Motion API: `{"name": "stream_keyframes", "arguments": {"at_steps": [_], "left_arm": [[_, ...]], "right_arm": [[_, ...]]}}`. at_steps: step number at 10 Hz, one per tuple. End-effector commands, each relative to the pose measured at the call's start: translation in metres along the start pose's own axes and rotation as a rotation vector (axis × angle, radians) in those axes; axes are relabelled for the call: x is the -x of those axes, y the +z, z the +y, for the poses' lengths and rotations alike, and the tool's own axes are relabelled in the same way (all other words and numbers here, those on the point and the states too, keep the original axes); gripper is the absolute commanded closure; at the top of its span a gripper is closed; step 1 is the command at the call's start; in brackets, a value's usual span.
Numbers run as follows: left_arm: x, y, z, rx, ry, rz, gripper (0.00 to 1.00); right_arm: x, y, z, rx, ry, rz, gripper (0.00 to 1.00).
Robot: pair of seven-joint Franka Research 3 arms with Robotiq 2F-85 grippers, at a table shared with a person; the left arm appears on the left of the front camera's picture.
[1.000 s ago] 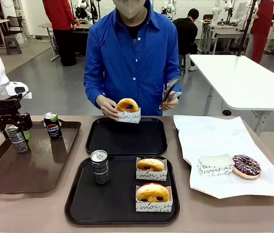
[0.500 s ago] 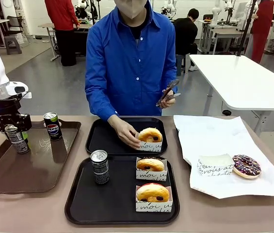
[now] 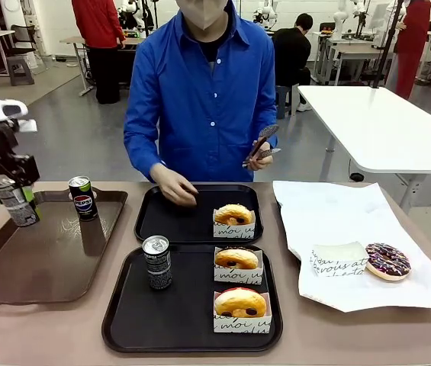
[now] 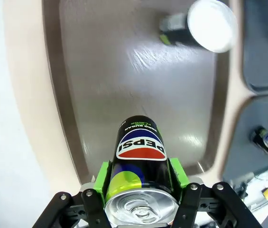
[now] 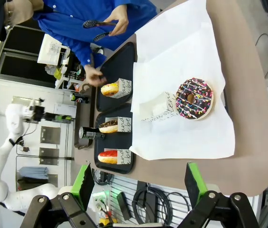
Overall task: Set up donuts and drinks on trays.
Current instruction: Pick up one Pepsi coke from the Handle tray and place it on the Flat Tray without a Pepsi coke.
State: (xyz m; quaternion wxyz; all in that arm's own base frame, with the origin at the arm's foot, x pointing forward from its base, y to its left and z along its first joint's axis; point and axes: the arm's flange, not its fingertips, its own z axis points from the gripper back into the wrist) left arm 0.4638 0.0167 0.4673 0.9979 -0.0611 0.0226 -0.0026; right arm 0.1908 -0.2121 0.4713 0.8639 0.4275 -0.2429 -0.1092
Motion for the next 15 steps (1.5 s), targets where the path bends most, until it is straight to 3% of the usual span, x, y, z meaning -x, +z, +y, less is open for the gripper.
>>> {"name": "stream_keyframes", "arguments": {"at_steps": [1, 3, 5, 6, 10, 11, 15], "left_arm": [[0.052, 0.035, -0.015, 0.032, 0.035, 0.009, 1.0], [0.076, 0.046, -0.018, 0.029, 0.01, 0.027, 1.0], [0.077, 0.042, -0.005, 0.039, 0.071, 0.058, 1.0], [0.082, 0.053, -0.017, 0.026, 0.005, 0.032, 1.0], [0.082, 0.053, -0.017, 0.026, 0.005, 0.032, 1.0], [0.083, 0.048, -0.015, 0.027, 0.016, 0.044, 0.41], [0.033, 0.06, -0.105, -0.1, -0.137, -0.02, 0.41]], "right_arm": [[-0.001, -0.002, 0.0, -0.03, 0.014, -0.015, 0.0], [-0.001, -0.002, 0.0, -0.03, 0.014, -0.015, 0.0], [-0.001, -0.002, 0.0, -0.03, 0.014, -0.015, 0.0], [-0.001, -0.002, 0.0, -0.03, 0.014, -0.015, 0.0], [-0.001, -0.002, 0.0, -0.03, 0.014, -0.015, 0.0], [-0.001, -0.002, 0.0, -0.03, 0.014, -0.015, 0.0], [-0.001, -0.002, 0.0, -0.03, 0.014, -0.015, 0.0]]}}
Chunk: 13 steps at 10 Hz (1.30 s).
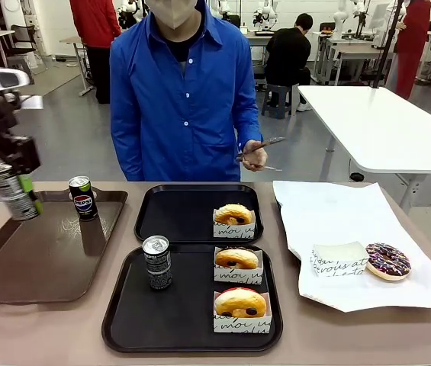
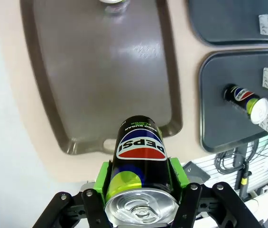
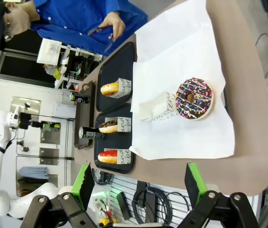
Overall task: Set up donuts and drinks on trays.
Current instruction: Pick up one Pepsi coke from the Handle tray and place it on the Flat Tray without a Pepsi coke.
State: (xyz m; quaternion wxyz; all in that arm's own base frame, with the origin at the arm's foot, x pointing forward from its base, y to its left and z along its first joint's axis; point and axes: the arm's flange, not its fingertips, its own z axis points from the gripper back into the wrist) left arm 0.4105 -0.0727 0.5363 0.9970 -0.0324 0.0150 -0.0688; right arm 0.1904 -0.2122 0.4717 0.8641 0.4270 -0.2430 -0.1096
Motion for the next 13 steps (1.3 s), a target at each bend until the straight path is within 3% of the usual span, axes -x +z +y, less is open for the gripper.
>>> {"name": "stream_keyframes", "arguments": {"at_steps": [1, 6, 13], "left_arm": [[-0.037, 0.007, -0.019, -0.035, -0.027, -0.01, 0.41], [-0.122, -0.016, -0.124, -0.113, -0.209, -0.013, 0.41], [-0.134, -0.036, -0.143, -0.08, -0.252, -0.003, 0.41]], "right_arm": [[-0.001, -0.002, 0.0, -0.031, 0.014, -0.015, 0.0], [-0.001, -0.002, 0.0, -0.031, 0.014, -0.015, 0.0], [-0.001, -0.002, 0.0, -0.031, 0.014, -0.015, 0.0]]}}
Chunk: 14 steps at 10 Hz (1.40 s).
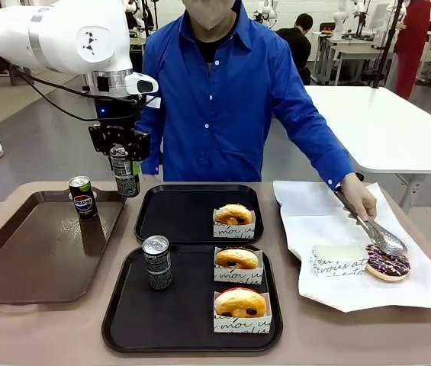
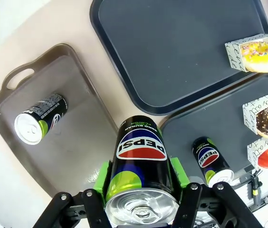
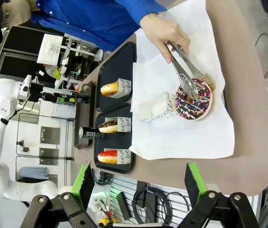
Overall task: Set up donuts and drinks on trays.
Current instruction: Pick up one Pepsi coke from the Handle tray and place it on the Flat Tray without a Pepsi coke.
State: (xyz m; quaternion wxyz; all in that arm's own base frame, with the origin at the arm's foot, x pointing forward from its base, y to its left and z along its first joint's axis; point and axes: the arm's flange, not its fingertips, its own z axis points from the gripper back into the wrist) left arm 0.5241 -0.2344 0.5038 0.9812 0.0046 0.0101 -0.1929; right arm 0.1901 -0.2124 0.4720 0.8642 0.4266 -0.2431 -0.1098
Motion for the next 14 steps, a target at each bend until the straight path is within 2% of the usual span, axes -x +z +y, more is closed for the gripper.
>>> {"name": "stream_keyframes", "arguments": {"at_steps": [1, 2, 5, 7, 8, 10, 11, 12, 13, 14], "left_arm": [[0.0, 0.0, 0.001, 0.0, 0.002, -0.001, 0.41], [-0.004, -0.001, -0.008, 0.006, 0.0, -0.023, 0.41], [-0.045, 0.001, -0.034, -0.005, -0.104, -0.06, 0.41], [-0.054, -0.02, -0.047, 0.02, -0.144, -0.018, 0.41], [-0.031, -0.014, -0.038, 0.017, -0.142, -0.001, 0.41], [0.048, 0.02, 0.022, 0.045, -0.163, 0.024, 0.41], [0.09, 0.02, 0.048, 0.065, -0.158, 0.017, 0.41], [0.121, 0.012, 0.062, 0.077, -0.102, -0.004, 0.41], [0.135, 0.006, 0.064, 0.08, -0.088, -0.009, 0.41], [0.133, 0.006, 0.064, 0.067, -0.103, -0.007, 0.41]], "right_arm": [[-0.001, -0.002, 0.0, -0.032, 0.014, -0.014, 0.0], [-0.001, -0.002, 0.0, -0.032, 0.014, -0.014, 0.0], [-0.001, -0.002, 0.0, -0.032, 0.014, -0.014, 0.0], [-0.001, -0.002, 0.0, -0.032, 0.014, -0.014, 0.0], [-0.001, -0.002, 0.0, -0.032, 0.014, -0.014, 0.0], [-0.001, -0.002, 0.0, -0.032, 0.014, -0.014, 0.0], [-0.001, -0.002, 0.0, -0.032, 0.014, -0.014, 0.0], [-0.001, -0.002, 0.0, -0.032, 0.014, -0.014, 0.0], [-0.001, -0.002, 0.0, -0.032, 0.014, -0.014, 0.0], [-0.001, -0.002, 0.0, -0.032, 0.014, -0.014, 0.0]]}}
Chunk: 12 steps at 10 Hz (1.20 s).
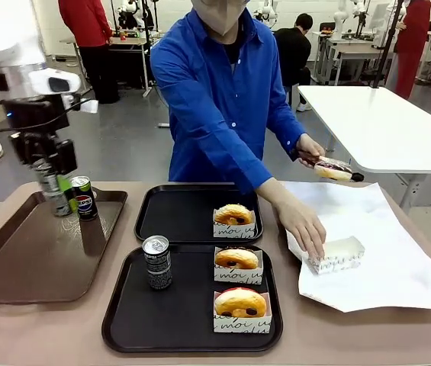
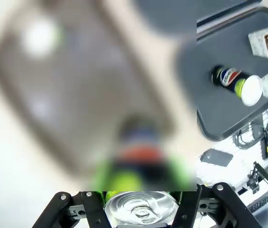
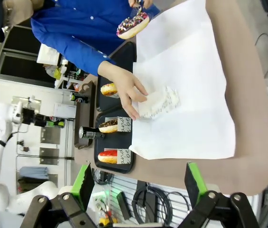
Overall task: Set up donuts and drinks on trays.
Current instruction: Pick up one Pepsi coke from the Handle tray and place it on the Flat Tray without a Pepsi coke.
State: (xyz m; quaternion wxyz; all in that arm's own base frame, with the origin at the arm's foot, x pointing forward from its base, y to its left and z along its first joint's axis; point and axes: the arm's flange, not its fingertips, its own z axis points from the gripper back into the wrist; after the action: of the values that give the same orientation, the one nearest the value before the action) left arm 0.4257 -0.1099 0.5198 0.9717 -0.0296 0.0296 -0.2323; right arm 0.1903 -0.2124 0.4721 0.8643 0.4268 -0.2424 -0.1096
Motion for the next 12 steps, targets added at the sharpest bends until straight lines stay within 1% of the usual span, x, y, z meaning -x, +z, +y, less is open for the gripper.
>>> {"name": "stream_keyframes", "arguments": {"at_steps": [1, 3, 6, 8, 11, 12], "left_arm": [[-0.013, -0.003, -0.012, -0.014, -0.031, -0.03, 0.41], [-0.022, -0.004, -0.009, -0.022, -0.021, -0.028, 0.41], [-0.019, -0.015, -0.012, -0.014, -0.001, -0.029, 0.41], [-0.03, -0.013, -0.008, -0.01, -0.016, -0.018, 0.41], [-0.033, -0.016, -0.015, -0.018, -0.007, -0.03, 0.41], [-0.042, -0.012, -0.016, -0.02, -0.008, -0.028, 0.41]], "right_arm": [[-0.001, -0.002, 0.0, -0.031, 0.014, -0.016, 0.0], [-0.001, -0.002, 0.0, -0.031, 0.014, -0.016, 0.0], [-0.001, -0.002, 0.0, -0.031, 0.014, -0.016, 0.0], [-0.001, -0.002, 0.0, -0.031, 0.014, -0.016, 0.0], [-0.001, -0.002, 0.0, -0.031, 0.014, -0.016, 0.0], [-0.001, -0.002, 0.0, -0.031, 0.014, -0.016, 0.0]]}}
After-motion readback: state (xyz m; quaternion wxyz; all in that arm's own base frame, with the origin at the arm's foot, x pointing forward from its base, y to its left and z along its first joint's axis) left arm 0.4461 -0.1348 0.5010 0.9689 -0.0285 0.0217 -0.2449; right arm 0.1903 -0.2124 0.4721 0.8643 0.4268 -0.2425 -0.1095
